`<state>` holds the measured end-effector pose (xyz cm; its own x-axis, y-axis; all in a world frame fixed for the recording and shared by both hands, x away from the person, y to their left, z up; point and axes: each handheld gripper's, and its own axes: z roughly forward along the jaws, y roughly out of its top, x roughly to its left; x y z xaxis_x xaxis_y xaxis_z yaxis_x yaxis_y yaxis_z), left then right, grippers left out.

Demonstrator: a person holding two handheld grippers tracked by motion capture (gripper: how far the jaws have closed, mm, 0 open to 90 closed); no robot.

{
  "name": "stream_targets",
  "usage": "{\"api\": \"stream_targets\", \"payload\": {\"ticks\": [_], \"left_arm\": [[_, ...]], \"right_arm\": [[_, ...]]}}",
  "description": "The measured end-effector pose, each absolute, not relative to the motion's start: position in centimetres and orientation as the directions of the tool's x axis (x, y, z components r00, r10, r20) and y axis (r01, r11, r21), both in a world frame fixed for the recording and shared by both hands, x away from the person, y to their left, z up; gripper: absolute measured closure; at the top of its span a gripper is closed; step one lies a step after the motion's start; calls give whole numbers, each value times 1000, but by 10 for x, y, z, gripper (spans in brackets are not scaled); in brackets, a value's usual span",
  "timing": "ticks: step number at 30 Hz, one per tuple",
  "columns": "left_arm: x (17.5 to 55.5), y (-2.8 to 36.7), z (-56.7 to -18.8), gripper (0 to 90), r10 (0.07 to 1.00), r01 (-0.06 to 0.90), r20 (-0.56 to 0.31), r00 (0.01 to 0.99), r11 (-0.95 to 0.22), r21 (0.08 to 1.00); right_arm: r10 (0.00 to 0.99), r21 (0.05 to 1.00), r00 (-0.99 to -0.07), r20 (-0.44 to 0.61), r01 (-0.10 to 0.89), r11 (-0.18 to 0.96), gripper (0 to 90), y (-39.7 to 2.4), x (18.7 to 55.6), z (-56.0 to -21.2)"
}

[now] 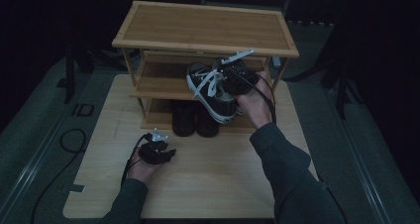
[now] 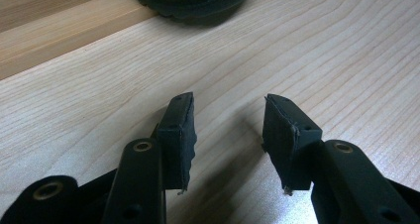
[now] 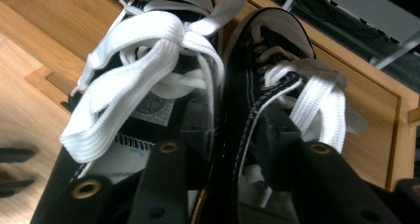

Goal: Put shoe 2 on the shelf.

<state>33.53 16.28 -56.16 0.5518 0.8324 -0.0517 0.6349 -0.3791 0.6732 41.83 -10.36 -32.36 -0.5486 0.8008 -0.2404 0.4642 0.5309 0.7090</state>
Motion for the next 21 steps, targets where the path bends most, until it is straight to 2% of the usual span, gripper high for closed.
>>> {"api": "stream_targets", "payload": {"ticks": [9, 21], "left_arm": [[336, 162, -561, 556, 832, 636, -50, 552, -381, 671], [336, 162, -561, 556, 831, 636, -51, 553, -382, 670]], "right_arm": [[772, 719, -588, -243, 425, 550, 608, -113, 414, -322], [738, 735, -638, -220, 389, 556, 598, -125, 412, -320]]}}
